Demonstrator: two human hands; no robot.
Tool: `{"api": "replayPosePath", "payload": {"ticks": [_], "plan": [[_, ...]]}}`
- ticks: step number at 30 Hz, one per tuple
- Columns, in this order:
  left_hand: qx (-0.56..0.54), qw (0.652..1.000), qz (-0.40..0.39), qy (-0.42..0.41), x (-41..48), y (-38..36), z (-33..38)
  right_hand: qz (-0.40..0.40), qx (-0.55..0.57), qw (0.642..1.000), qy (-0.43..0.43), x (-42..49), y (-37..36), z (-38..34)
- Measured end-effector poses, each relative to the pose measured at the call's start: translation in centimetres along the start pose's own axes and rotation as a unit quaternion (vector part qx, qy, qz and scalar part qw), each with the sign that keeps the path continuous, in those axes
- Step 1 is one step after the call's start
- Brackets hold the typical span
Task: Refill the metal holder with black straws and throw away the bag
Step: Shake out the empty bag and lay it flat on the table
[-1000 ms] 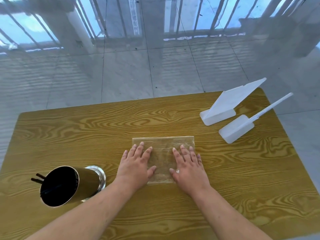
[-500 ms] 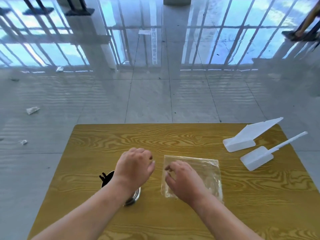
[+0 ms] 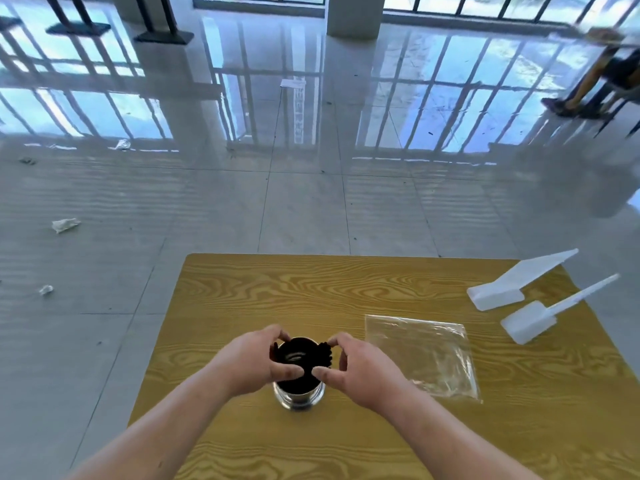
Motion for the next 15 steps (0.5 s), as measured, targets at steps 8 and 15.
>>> {"api": "replayPosePath", "payload": {"ticks": [8, 15], "plan": [[-0.029, 0.996, 0.039, -0.08, 0.2, 0.3, 0.2, 0.058, -0.001, 0.997, -0.051, 0.2, -0.2, -3.6], [-0.054, 0.992, 0.03, -0.107, -0.3, 0.2, -0.4, 0.085, 0.155, 0.982, -0.067, -0.2, -1.8, -5.6]]}}
Point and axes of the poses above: each hand's wrist, its own x-axis towards the middle knuckle, its own y-axis out of the back of the hand, z = x × y, the point moved 5 cm from there along x, towards the middle knuckle
